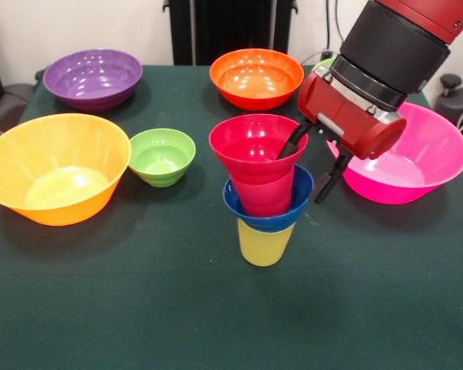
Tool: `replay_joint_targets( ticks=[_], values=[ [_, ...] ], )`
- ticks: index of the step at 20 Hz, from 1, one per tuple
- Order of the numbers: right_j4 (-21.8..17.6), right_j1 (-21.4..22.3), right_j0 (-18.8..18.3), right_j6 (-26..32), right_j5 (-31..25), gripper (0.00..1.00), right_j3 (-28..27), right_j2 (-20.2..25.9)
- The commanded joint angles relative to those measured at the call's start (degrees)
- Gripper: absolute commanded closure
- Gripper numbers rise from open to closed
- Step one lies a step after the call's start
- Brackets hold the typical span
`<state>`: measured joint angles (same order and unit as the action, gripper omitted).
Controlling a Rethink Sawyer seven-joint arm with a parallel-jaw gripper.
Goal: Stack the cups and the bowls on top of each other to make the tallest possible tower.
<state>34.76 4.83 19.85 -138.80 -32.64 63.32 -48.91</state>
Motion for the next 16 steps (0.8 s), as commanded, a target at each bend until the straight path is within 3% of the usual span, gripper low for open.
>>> replay_joint_targets(
  ticks=[1, 16],
  values=[
    [-0.20, -2.13, -1.15, -9.05, 2.46, 0.00, 2.08, 9.50],
    [-0.91, 0.75, -1.70, -7.28, 1.22, 0.00, 3.70, 9.87]
  ],
)
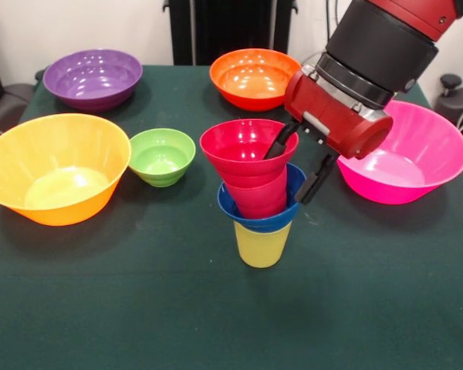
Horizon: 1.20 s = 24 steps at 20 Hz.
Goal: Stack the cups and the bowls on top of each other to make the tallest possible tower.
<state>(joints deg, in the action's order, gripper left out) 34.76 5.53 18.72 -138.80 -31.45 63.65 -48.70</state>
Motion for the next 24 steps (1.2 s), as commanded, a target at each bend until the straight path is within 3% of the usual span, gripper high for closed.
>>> replay_joint_targets(
  ticks=[1, 10, 24],
  values=[
    [-0.96, 0.57, -0.63, -7.03, -0.28, 0.00, 3.51, 9.68],
    [-0.79, 2.62, -0.62, -7.84, -4.30, 0.00, 1.50, 7.62],
    [-1.43, 4.16, -4.77, -7.24, -16.72, 0.00, -9.59, 1.83]
  ],
)
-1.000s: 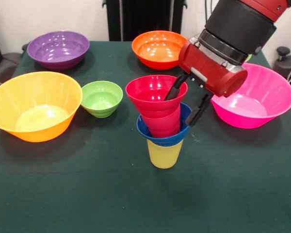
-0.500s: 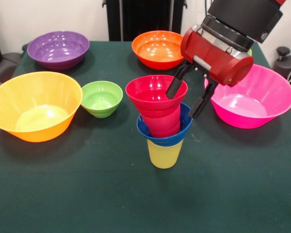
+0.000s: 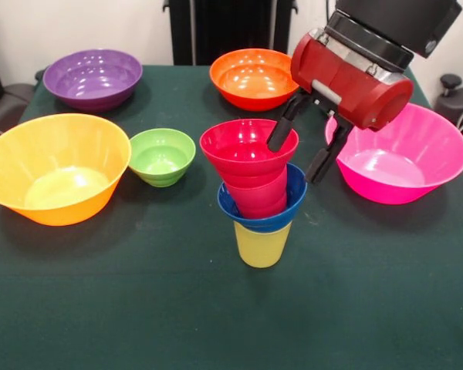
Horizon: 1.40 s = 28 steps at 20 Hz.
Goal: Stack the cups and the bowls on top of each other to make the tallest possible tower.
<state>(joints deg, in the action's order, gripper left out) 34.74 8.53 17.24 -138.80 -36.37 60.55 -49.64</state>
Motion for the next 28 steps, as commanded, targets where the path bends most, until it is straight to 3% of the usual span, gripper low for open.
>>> replay_joint_targets(
  ticks=[1, 15, 28],
  values=[
    [-1.59, 1.69, -3.84, -6.83, -13.72, 0.00, -7.72, 2.05],
    [0.09, 1.99, -10.96, -6.88, -29.84, 0.00, -25.04, -1.97],
    [0.14, 0.42, -16.04, -2.70, -28.63, 0.00, -30.76, 0.23]
  ],
)
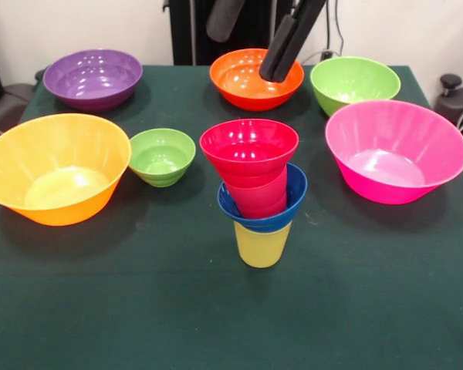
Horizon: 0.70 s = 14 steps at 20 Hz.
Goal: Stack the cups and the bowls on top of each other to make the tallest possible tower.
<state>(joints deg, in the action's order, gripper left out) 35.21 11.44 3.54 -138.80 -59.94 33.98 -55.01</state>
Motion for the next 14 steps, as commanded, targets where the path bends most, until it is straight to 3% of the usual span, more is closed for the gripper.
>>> replay_joint_targets(
  ticks=[1, 8, 14],
  values=[
    [-0.46, -2.70, -2.62, -2.31, -4.41, 0.00, -4.31, 5.89],
    [-0.97, -2.49, -3.58, -1.19, -3.21, 0.00, -4.09, 6.99],
    [-2.39, -0.65, -2.23, -0.52, -1.14, 0.00, 0.31, 8.30]
  ],
)
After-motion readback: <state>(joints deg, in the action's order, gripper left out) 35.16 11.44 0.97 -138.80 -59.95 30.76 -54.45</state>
